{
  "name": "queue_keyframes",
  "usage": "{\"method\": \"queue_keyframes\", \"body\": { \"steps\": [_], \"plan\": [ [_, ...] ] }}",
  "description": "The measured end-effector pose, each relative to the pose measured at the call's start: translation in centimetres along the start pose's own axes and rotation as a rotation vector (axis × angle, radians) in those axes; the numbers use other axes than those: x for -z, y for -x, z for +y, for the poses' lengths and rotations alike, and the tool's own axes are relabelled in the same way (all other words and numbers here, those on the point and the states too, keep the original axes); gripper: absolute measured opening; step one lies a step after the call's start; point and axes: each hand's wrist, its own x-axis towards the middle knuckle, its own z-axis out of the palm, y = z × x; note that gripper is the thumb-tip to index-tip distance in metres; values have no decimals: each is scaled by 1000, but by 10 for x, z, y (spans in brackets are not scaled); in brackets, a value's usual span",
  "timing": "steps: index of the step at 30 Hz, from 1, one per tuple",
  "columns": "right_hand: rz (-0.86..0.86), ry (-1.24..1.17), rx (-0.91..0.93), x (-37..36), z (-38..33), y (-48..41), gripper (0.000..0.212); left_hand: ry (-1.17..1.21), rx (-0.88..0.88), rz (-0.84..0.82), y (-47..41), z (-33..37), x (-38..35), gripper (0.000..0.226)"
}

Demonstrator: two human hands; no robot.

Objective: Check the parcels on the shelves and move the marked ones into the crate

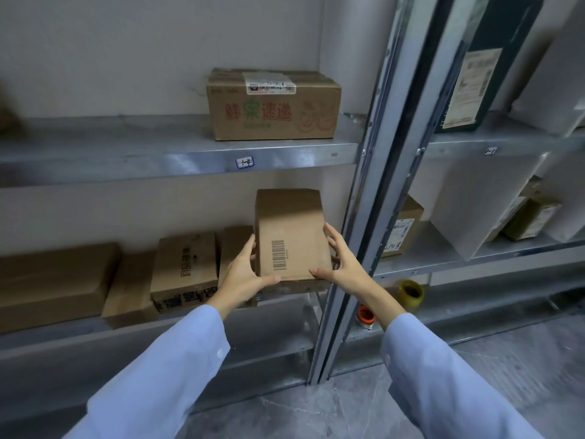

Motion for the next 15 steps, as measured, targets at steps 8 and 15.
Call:
{"method": "queue_keyframes", "body": {
  "steps": [8, 15],
  "plan": [
    [65, 41, -70, -3, 1, 5, 117, 10, -18, 22, 12, 5, -10, 112],
    [149, 37, -27, -5, 1, 7, 95, 89, -25, 57, 17, 10, -17, 99]
  ]
}}
